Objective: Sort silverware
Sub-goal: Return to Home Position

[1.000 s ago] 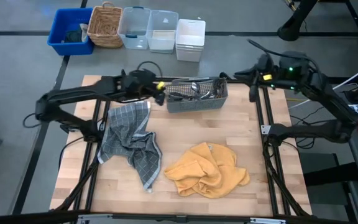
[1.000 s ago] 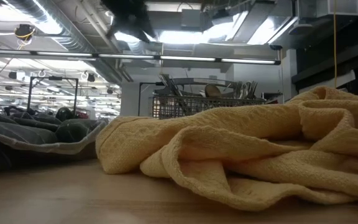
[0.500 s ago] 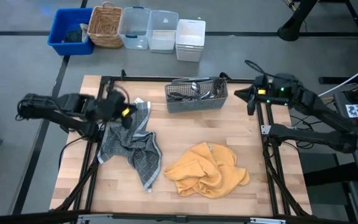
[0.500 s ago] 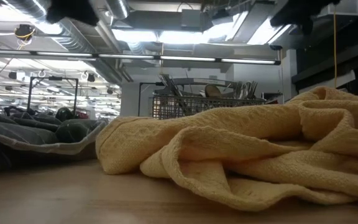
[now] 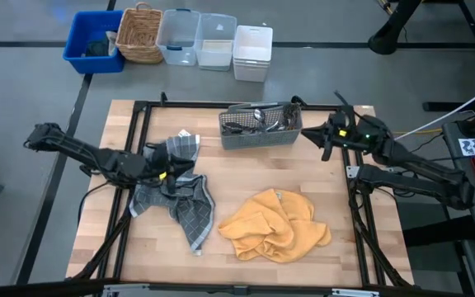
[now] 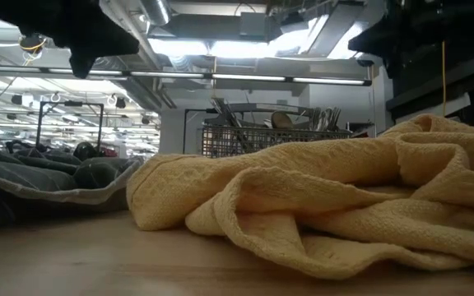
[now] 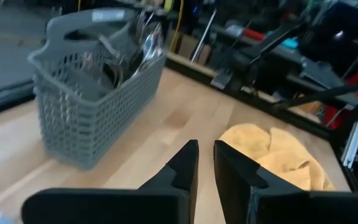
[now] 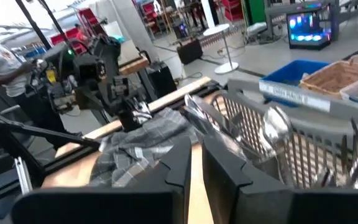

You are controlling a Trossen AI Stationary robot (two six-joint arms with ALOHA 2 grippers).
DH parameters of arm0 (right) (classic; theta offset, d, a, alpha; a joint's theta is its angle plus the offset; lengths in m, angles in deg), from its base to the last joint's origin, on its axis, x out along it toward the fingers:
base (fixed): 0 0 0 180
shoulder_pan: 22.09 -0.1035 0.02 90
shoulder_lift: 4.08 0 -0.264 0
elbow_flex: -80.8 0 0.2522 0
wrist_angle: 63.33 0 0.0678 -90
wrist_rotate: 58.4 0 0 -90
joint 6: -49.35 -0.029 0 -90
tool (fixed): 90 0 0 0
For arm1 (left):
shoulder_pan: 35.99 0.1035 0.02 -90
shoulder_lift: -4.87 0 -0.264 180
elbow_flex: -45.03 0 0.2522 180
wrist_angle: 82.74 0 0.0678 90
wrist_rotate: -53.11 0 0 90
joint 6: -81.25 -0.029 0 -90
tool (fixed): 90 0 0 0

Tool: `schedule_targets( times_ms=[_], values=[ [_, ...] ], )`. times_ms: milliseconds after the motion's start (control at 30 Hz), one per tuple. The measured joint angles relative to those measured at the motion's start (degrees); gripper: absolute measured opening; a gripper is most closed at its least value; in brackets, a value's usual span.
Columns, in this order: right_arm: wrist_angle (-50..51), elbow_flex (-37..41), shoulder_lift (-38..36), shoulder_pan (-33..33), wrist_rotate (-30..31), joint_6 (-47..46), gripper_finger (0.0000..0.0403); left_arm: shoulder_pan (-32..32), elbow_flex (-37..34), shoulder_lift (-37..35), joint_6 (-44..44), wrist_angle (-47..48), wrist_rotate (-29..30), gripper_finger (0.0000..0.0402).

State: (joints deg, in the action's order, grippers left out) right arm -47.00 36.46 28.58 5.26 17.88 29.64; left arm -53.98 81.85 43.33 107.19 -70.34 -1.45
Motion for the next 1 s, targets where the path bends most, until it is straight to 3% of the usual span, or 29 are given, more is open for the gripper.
schedule_targets(
  times_ms=[333, 700, 1000],
  values=[
    [0.32, 6.72, -1.38, 0.0, -0.94, 0.36, 0.0042, -0.05, -9.45, -11.86, -4.6, -5.22, 0.92, 0.0026],
    [-0.64, 13.25, -3.34, 0.0, -0.95, -2.87, 0.0042, -0.03, -15.97, -28.19, -20.23, -5.18, 0.94, 0.0019],
    [-15.67, 20.25, -3.32, 0.0, -4.35, -3.02, 0.0042, -0.03, -22.21, -36.34, -24.73, -4.75, 0.79, 0.0002]
  ],
)
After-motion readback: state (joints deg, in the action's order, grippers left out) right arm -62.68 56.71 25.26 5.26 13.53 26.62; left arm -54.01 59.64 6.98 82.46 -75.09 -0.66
